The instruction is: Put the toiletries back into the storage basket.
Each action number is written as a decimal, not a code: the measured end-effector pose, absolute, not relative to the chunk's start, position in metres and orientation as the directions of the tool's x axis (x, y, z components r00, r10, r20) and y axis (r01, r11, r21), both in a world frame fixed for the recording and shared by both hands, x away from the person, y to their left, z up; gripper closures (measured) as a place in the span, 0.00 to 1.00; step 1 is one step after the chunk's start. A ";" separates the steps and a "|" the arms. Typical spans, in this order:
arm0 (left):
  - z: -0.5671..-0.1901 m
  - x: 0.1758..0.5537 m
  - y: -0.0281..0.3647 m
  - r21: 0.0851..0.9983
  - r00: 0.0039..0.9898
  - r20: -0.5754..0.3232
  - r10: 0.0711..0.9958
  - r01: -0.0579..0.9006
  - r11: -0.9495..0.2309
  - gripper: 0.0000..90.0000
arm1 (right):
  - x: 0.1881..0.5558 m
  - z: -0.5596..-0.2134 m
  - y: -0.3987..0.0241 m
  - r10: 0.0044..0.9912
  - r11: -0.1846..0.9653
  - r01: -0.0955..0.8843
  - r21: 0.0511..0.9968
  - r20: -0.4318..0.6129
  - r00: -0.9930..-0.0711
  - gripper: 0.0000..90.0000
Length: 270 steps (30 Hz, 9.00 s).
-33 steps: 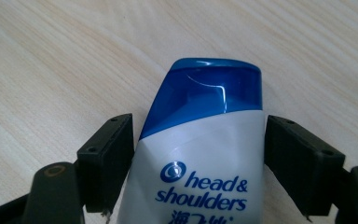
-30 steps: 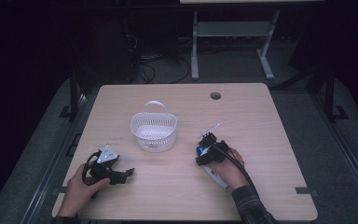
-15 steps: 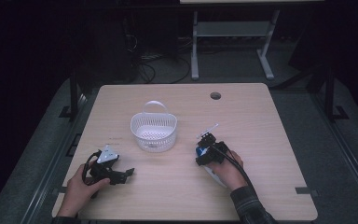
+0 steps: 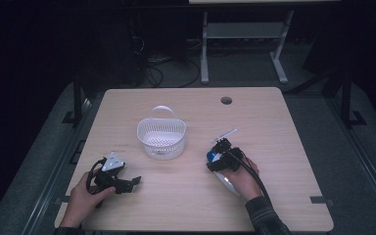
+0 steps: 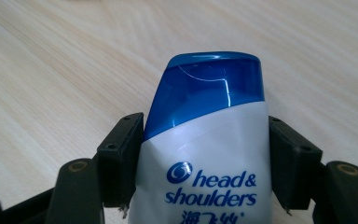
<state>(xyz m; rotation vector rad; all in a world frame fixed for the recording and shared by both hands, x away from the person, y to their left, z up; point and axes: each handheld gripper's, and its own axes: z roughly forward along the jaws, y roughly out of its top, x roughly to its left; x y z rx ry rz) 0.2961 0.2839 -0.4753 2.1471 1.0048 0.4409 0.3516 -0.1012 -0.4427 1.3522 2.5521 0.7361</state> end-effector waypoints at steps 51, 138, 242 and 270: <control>-0.475 0.296 0.284 0.726 0.639 0.008 0.769 0.526 -0.444 0.15 | 0.328 -0.367 -0.155 0.747 0.157 0.532 0.832 0.252 -0.615 0.39; -0.475 0.296 0.284 0.725 0.639 0.007 0.769 0.526 -0.445 0.15 | 0.402 -0.293 -0.020 0.656 0.184 0.356 0.916 0.155 -0.738 0.39; -0.475 0.296 0.284 0.727 0.638 0.008 0.770 0.525 -0.443 0.15 | 0.389 -0.376 -0.049 0.691 0.291 0.475 0.831 0.160 -0.704 0.01; -0.475 0.296 0.284 0.727 0.638 0.008 0.770 0.525 -0.443 0.15 | 0.342 -0.381 -0.145 0.754 0.234 0.475 0.849 0.150 -0.639 0.01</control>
